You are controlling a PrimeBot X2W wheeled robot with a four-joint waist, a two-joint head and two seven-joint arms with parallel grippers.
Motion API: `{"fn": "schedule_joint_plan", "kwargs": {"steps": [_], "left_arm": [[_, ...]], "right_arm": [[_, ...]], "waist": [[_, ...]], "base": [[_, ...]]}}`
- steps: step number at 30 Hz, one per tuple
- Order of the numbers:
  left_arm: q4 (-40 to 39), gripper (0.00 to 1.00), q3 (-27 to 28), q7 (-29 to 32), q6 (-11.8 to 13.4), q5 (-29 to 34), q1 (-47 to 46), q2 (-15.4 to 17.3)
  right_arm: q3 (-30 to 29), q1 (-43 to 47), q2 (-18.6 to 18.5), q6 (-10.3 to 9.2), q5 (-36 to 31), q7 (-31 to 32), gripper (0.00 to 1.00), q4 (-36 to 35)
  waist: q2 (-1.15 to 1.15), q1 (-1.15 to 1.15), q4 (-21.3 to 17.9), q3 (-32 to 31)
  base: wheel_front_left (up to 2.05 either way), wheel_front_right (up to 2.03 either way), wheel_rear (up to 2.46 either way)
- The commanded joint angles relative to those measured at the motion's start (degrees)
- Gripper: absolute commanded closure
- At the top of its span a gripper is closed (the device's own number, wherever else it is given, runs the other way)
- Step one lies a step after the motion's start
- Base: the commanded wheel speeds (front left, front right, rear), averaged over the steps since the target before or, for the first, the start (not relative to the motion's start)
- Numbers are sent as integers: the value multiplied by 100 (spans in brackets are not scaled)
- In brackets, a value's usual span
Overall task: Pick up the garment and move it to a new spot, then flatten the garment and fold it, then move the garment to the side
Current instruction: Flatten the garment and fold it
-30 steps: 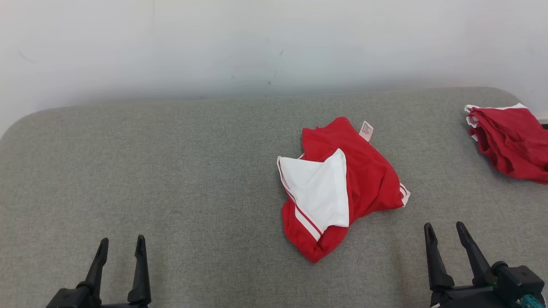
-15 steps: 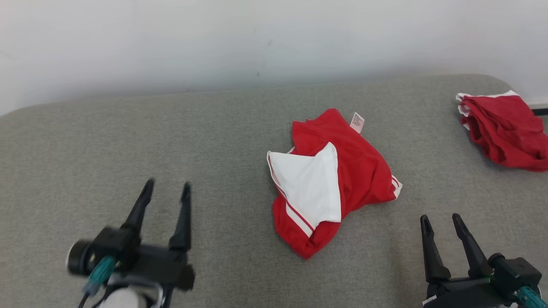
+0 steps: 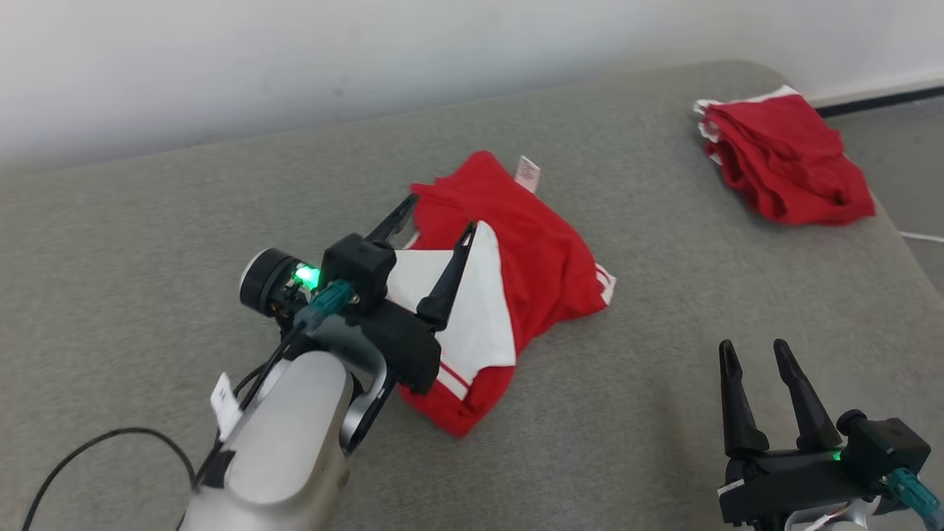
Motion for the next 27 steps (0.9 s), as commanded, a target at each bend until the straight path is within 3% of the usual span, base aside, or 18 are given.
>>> {"fn": "schedule_joint_plan", "kwargs": {"steps": [1, 9, 19, 20, 22, 27], "left_arm": [[202, 0, -114, 136, 12, -99, -223, 14], [1140, 0, -471, 755, 11, -329, -826, 74], [1961, 0, -355, 1186, 187, -444, -1184, 196], [2026, 19, -340, 1210, 198, -472, -1199, 192], [2156, 100, -341, 1164, 198, -542, -1245, 169], [2130, 100, -399, 805, 172, -648, -1316, 98]], "right_arm": [[-21, -67, 52, -14, 47, 0, 0, 8], [-51, -134, 164, -14, 74, 0, 0, 42], [-61, -132, 225, -14, 77, 0, 0, 49], [-69, -124, 227, -14, 73, 0, 0, 53], [-93, -105, 219, -14, 56, 0, 0, 60], [-150, -43, 154, -14, 5, 0, 0, 26]], "waist": [[-1, -1, -508, 314], [-1, -1, -999, 455], [-1, -1, -1168, 495], [-1, -1, -1167, 492], [-1, -1, -1137, 466], [-1, -1, -916, 363]], "base": [[0, 0, 0], [0, 0, 0], [0, 0, 0], [0, 0, 0], [0, 0, 0], [0, 0, 0]]}}
